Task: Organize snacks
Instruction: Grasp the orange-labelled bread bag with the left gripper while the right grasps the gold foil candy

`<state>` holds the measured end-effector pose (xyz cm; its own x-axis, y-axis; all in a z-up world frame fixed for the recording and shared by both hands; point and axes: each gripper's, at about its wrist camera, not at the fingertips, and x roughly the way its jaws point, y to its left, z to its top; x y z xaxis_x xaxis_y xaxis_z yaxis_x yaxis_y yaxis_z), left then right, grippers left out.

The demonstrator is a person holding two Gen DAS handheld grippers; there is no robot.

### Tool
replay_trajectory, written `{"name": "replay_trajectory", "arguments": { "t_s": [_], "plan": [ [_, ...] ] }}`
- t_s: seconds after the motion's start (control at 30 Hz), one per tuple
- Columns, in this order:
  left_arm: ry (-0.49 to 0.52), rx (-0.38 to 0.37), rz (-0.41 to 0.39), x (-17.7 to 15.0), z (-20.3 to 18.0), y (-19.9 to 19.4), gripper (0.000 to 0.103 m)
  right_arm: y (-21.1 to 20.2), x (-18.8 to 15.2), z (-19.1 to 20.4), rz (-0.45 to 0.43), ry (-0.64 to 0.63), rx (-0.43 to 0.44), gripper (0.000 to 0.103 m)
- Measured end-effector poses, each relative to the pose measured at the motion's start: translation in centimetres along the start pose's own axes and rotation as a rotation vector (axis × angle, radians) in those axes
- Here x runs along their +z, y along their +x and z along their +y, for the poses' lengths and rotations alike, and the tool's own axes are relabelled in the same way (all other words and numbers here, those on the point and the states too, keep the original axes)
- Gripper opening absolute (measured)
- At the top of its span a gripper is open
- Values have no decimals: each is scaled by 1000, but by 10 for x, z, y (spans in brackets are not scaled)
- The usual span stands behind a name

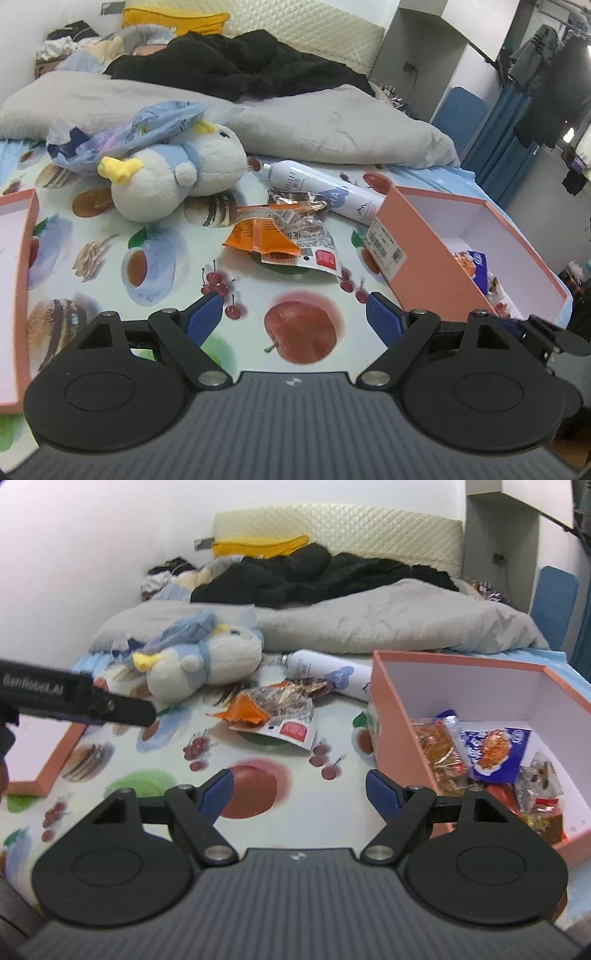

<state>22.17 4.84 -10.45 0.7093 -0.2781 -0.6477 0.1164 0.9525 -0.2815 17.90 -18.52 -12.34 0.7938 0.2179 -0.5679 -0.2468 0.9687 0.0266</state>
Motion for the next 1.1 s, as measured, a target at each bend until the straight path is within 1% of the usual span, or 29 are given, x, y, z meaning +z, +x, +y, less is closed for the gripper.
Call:
{"name": "replay_trajectory", "arguments": {
  "t_s": [0.13, 0.17, 0.23, 0.37, 0.47, 0.57, 0.67, 0.73, 0.83, 0.93, 0.97, 1.0, 1.03, 1.1],
  "plan": [
    [-47, -18, 35, 18, 17, 45, 88, 36, 7, 1, 18, -21, 25, 80],
    [-60, -26, 50, 26, 22, 61, 89, 50, 10, 2, 26, -21, 23, 80],
    [-85, -41, 79, 41, 31, 92, 94, 74, 20, 1, 35, -9, 14, 80],
    [-107, -65, 121, 78, 48, 153, 95, 124, 43, -6, 40, 26, 0, 80],
    [-117, -85, 162, 102, 56, 190, 95, 159, 62, -10, 84, 32, -3, 77],
    [-113, -95, 203, 117, 61, 218, 95, 190, 75, -13, 133, 30, -38, 76],
    [-146, -111, 265, 122, 69, 240, 95, 218, 79, -21, 204, 73, -11, 76],
    [-142, -134, 299, 121, 70, 250, 95, 230, 81, -25, 230, 85, 11, 74],
    [-115, -112, 340, 117, 70, 261, 95, 244, 83, -25, 249, 71, 36, 74],
    [-98, -108, 329, 115, 70, 264, 94, 255, 82, -25, 270, 75, 82, 72],
    [-88, -106, 329, 114, 68, 264, 94, 255, 83, -22, 264, 62, 83, 71],
    [-73, -101, 325, 114, 67, 264, 92, 254, 82, -19, 260, 42, 86, 66],
    [-50, -89, 325, 113, 64, 265, 90, 255, 82, -16, 258, 26, 93, 59],
    [-14, -62, 322, 113, 60, 263, 82, 253, 83, -15, 262, 27, 96, 54]
  ]
}}
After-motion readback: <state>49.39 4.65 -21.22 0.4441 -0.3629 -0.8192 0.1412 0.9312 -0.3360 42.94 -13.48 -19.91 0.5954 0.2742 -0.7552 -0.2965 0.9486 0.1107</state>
